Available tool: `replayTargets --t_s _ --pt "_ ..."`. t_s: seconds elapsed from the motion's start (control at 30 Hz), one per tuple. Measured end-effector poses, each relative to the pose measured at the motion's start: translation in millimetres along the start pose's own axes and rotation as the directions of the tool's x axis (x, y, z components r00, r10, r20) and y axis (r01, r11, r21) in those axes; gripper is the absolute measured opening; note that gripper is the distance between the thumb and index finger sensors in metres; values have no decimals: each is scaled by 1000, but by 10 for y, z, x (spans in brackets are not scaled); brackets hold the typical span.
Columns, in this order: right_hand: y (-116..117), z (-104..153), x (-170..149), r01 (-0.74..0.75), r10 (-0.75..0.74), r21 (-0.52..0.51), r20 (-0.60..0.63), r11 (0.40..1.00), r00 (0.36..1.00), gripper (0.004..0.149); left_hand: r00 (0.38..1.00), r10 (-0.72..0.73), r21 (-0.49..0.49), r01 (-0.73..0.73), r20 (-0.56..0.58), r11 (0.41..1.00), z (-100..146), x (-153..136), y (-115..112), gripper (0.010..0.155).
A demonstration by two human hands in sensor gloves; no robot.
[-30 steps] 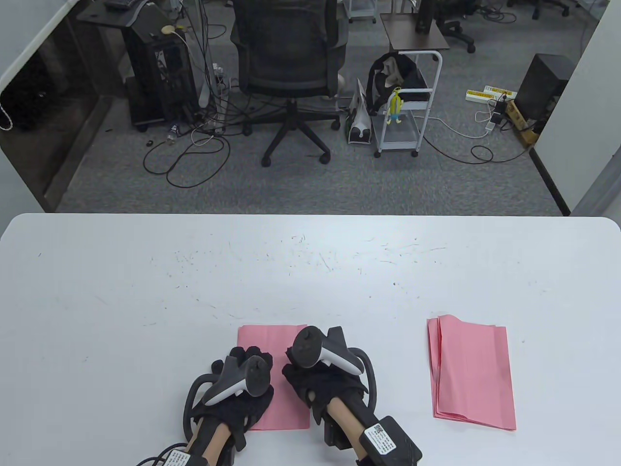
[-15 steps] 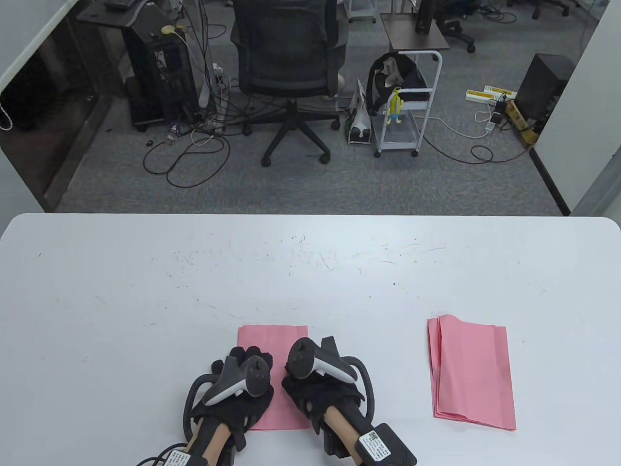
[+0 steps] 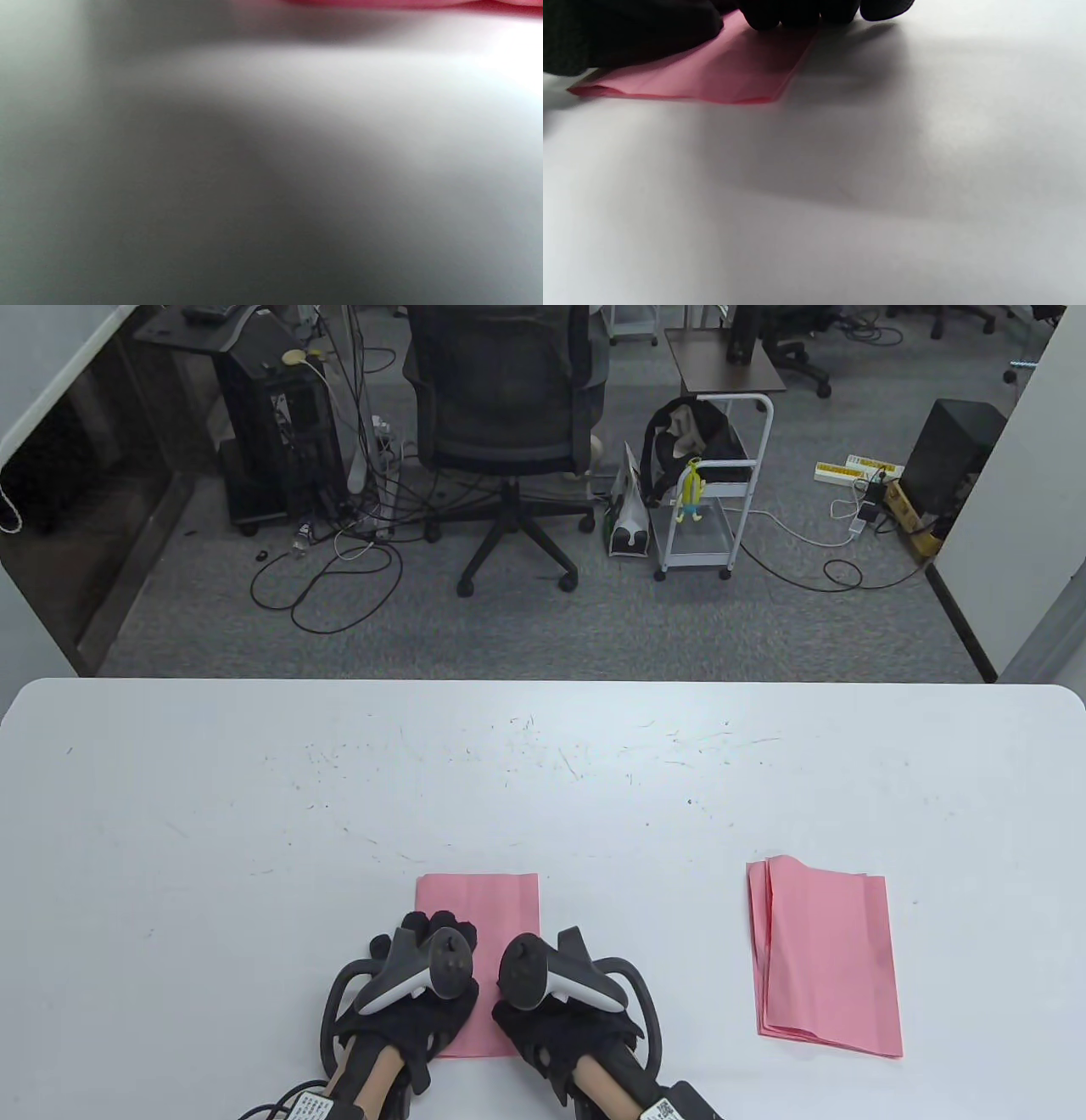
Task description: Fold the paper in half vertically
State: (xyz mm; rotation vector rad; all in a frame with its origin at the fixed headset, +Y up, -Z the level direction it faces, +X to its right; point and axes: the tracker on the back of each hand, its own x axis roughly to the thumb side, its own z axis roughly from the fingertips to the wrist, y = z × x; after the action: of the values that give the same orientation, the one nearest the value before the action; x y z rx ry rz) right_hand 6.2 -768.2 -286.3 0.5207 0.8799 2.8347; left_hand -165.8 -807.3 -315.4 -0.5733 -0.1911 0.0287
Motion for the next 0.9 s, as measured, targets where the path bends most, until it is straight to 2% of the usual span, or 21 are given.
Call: replayTargets --t_s 0.27,0.6,0.7,0.73,0.9 --pt "175 250 83 -53 53 2 36 999 998 58 1000 2 -2 -2 0 1000 2 1 1 73" --pt "165 229 54 -19 19 3 34 1000 999 57 1000 2 -2 -2 0 1000 2 1 0 73" --pt "111 221 11 8 -9 26 48 1000 999 58 1000 2 -2 -2 0 1000 2 1 0 73" --pt "62 212 -30 58 -60 31 52 998 997 57 1000 2 -2 -2 0 1000 2 1 0 73" --pt "-191 84 -231 222 -222 -29 -13 975 975 62 1000 2 -2 -2 0 1000 2 1 0 73"
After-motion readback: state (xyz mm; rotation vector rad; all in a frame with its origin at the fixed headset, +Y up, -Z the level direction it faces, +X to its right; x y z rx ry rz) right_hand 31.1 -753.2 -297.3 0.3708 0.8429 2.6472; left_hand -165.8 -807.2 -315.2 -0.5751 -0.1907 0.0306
